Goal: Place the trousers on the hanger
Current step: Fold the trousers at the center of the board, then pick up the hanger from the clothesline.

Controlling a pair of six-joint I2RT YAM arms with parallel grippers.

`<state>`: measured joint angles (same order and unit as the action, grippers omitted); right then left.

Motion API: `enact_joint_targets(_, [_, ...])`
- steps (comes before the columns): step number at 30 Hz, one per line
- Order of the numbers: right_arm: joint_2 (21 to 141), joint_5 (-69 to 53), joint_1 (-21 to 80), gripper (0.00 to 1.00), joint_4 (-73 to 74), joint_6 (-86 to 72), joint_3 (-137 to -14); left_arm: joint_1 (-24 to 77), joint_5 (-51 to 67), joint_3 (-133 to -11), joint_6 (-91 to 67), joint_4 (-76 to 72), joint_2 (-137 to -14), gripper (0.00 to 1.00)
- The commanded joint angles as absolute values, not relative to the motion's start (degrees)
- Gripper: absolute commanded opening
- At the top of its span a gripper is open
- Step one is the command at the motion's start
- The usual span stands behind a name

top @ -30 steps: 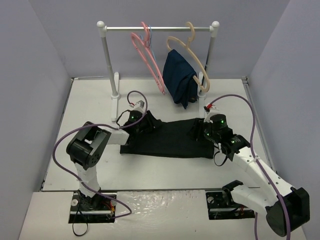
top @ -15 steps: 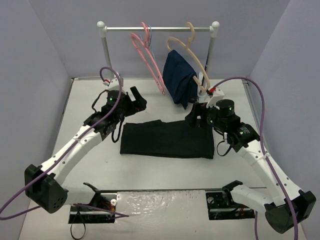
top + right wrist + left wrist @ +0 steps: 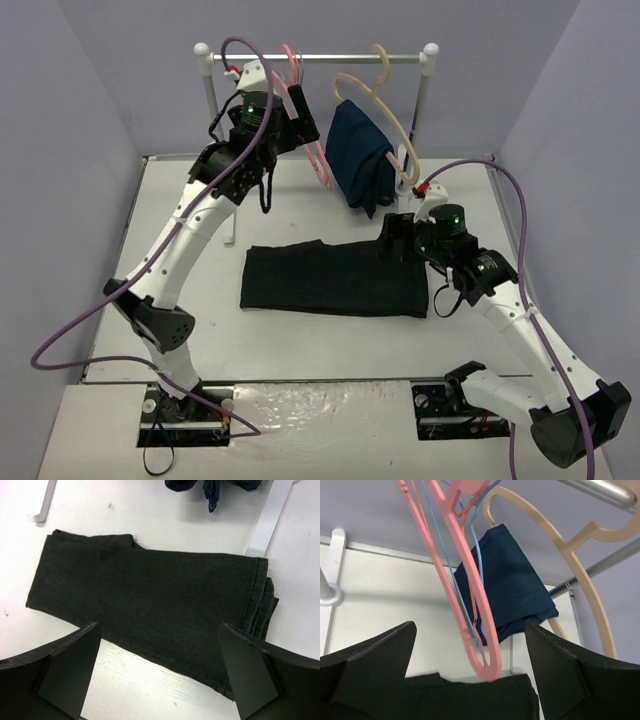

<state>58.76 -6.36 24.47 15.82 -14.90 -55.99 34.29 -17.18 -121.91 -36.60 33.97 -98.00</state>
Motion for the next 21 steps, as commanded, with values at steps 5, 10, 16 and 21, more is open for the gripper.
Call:
enact_joint_targets(5, [56.5, -5.1, 24.9, 1.0, 15.7, -15.6, -54.7, 35.9, -22.5, -145.6, -32.4, 38.5, -113.6, 0.86])
enact_joint_targets(10, [56.7, -4.8, 24.9, 1.0, 16.0, -15.2, -54.3, 37.2, -28.2, -147.8, -30.3, 39.4, -116.8, 0.85])
enact_joint_targets(16, [56.9, -4.7, 24.9, 1.0, 15.9, -15.0, -54.3, 37.3, -31.6, -143.6, -29.3, 41.0, -115.0, 0.85])
enact_joint_targets(21, [56.9, -4.7, 24.9, 1.0, 15.9, -14.9, -53.6, 37.2, -31.6, -138.5, -28.9, 39.1, -111.8, 0.85])
